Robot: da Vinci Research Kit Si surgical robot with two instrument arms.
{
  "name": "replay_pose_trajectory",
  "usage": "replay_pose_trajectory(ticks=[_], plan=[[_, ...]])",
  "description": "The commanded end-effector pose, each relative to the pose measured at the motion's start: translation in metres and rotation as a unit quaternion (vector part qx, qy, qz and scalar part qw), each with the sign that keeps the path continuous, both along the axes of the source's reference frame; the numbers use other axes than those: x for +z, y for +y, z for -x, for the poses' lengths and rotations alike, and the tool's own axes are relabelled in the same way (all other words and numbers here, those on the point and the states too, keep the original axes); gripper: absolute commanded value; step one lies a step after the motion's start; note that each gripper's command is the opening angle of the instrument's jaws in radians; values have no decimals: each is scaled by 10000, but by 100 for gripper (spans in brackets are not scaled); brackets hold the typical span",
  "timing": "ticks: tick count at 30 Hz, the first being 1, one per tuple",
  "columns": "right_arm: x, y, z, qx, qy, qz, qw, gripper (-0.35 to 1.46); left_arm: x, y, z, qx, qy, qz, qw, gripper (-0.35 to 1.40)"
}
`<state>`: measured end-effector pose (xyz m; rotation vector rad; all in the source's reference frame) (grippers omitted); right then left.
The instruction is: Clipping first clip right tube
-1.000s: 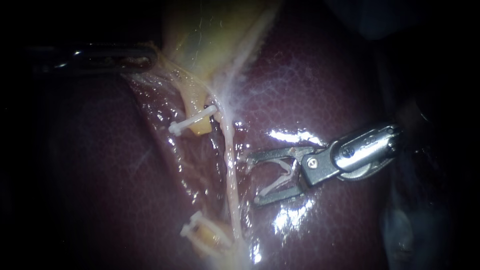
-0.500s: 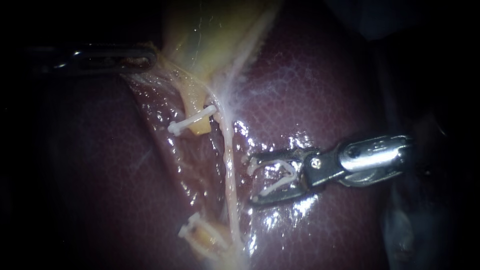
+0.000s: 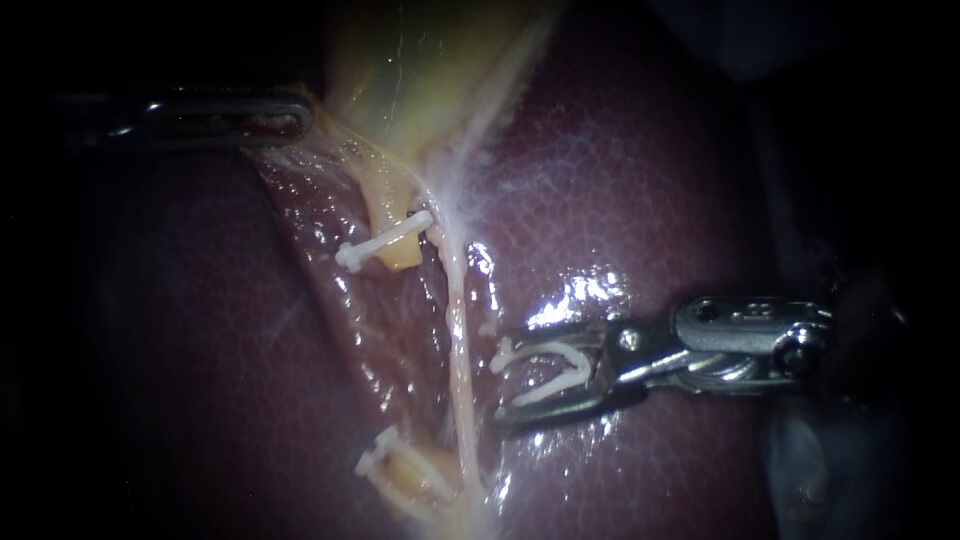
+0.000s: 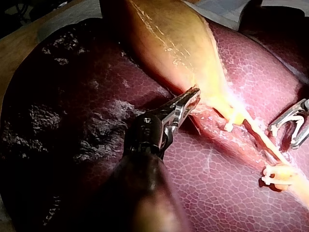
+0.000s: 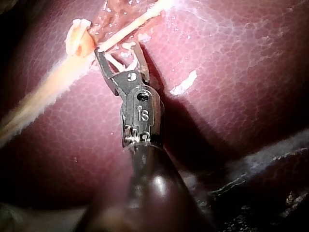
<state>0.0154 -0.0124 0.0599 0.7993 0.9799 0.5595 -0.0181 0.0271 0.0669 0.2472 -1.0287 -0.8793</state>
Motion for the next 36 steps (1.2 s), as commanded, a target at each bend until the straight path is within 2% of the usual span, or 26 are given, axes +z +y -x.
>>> replay_pose_trajectory(ticks=[1, 11, 23, 27, 30, 36], plan=[[2, -1, -1, -1, -6, -41, 10000, 47, 0, 0, 0, -1, 1, -1, 10000, -35], [20, -15, -15, -31, -40, -298, 9995, 47, 1, 0, 1, -3, 2, 1, 10000, -35], [39, -23, -35, 132, 559, -698, 9959, 48, 2, -1, 1, -3, 4, 5, 10000, -35], [37, -24, -39, 184, 920, -955, 9910, 48, 2, -1, 1, -3, 4, 5, 10000, -35], [33, -25, -41, 232, 1253, -1219, 9843, 48, 2, -1, 1, -2, 3, 5, 10000, -35], [17, -27, -44, 132, 1749, -1529, 9725, 47, 2, -1, 0, -1, 3, 5, 10000, -35]])
